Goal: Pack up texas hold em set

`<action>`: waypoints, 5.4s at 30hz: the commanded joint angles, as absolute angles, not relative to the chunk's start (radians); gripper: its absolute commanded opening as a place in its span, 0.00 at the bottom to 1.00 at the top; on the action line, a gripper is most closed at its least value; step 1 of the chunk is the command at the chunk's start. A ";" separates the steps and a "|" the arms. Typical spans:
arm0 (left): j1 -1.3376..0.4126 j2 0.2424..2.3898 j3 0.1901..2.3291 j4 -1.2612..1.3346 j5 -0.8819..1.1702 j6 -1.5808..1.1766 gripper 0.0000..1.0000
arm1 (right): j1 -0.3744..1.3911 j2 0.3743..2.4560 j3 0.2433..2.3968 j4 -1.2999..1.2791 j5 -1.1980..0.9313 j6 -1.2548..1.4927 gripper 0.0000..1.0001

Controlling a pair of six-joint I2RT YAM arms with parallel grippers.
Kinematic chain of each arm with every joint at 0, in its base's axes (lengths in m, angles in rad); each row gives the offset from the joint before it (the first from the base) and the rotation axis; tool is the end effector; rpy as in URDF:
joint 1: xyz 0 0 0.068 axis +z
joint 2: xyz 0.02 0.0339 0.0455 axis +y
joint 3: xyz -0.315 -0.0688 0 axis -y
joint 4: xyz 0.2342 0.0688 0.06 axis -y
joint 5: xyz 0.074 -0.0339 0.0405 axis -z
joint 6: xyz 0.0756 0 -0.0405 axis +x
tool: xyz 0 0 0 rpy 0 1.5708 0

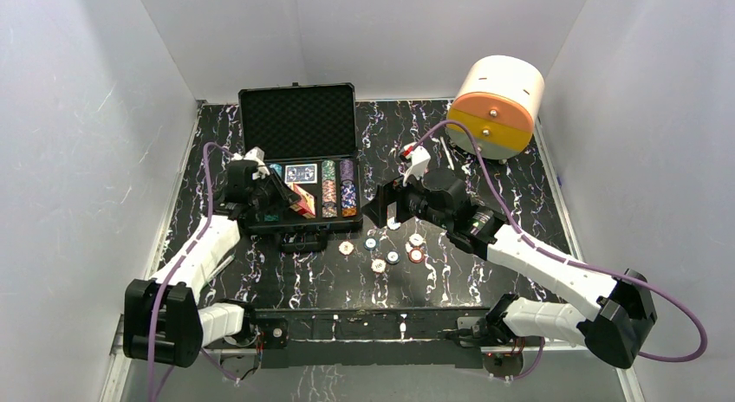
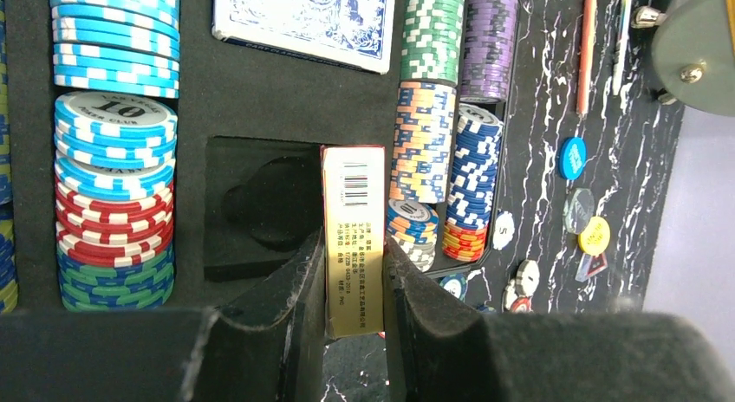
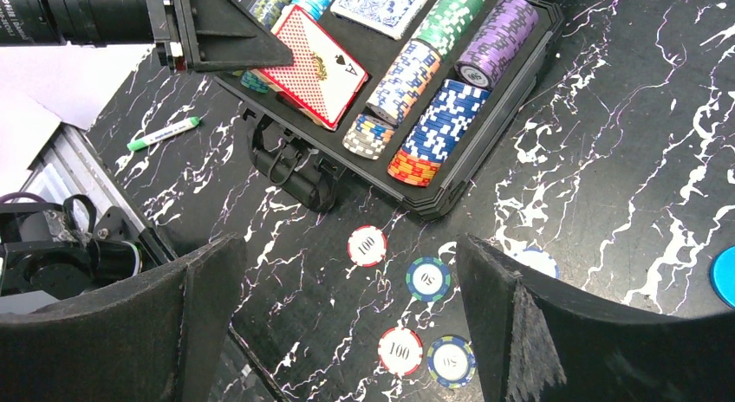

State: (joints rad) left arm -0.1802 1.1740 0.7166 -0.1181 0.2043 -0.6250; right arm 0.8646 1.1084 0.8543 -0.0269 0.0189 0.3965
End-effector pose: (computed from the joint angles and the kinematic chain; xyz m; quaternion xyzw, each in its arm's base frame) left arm 0.2521 -0.0615 0.2739 -0.1453 0.8633 -0.2685 0.4018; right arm 0.1730 0.2007 0.3531 -0.1798 0.7787 0.3483 0.4900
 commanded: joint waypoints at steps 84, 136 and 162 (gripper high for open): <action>-0.157 0.947 1.007 -0.406 0.342 -0.377 0.89 | 0.842 1.485 0.949 -0.599 0.445 0.873 0.89; -0.565 1.194 0.613 0.392 0.470 -0.876 0.77 | 0.748 1.264 0.822 -0.095 0.014 1.378 0.42; -0.678 1.327 0.720 0.364 0.320 -0.781 0.08 | 0.747 1.299 0.831 -0.109 -0.054 1.466 0.44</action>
State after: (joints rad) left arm -0.6727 1.3228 0.6769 0.3656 0.3466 -0.8375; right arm 0.7479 1.3022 0.8200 -0.1390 -0.0326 1.4467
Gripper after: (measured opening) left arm 0.155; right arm 0.501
